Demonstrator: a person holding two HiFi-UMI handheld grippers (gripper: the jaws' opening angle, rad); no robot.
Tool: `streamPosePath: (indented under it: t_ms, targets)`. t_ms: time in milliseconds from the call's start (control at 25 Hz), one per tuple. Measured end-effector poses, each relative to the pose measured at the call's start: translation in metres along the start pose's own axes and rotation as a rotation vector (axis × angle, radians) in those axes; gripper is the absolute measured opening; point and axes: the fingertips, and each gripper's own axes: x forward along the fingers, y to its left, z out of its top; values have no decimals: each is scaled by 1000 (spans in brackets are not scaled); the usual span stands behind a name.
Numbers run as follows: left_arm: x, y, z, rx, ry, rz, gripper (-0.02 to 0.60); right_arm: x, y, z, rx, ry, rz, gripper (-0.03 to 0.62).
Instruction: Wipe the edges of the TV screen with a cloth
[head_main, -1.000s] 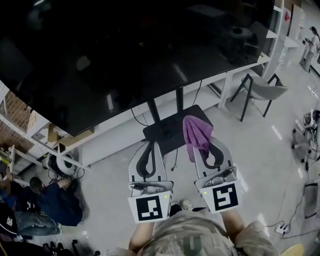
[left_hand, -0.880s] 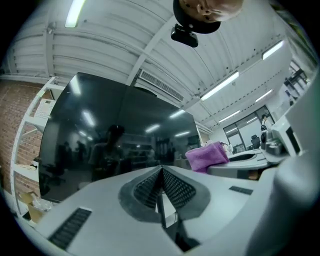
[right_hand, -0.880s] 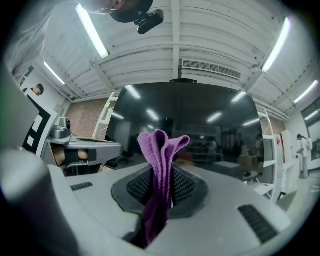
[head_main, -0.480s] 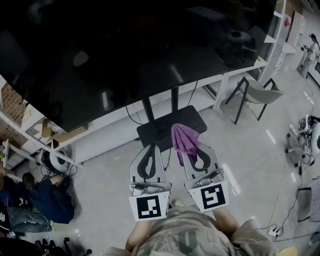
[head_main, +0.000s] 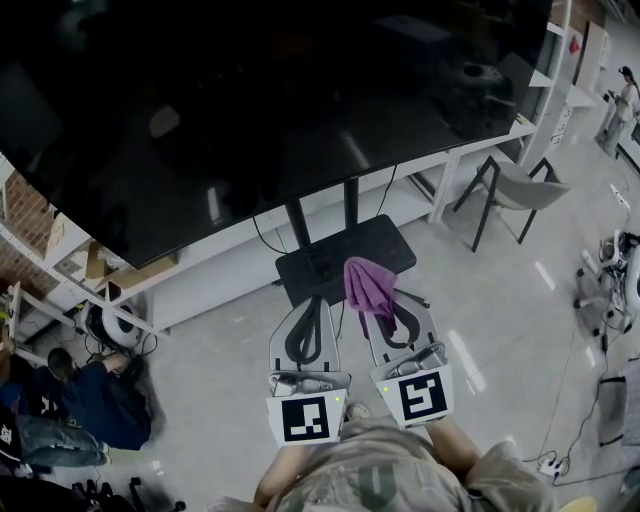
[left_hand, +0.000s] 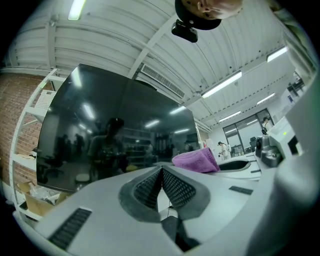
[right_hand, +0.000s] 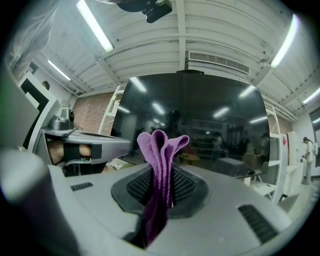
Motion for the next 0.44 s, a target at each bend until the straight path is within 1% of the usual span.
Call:
streamPosePath:
  t_ms: [80,240,440]
  targets:
    - [0,-5,-2,4,8,-13,15,-1,0,-1,-10,11,-1,54]
    - [-1,-8,-1,8,12,-22,15,-1,-1,-11,-26,65,-7,54]
    - [-5,-10,-2,4,20,-16,15,-6,1,-15,1,78,-12,54]
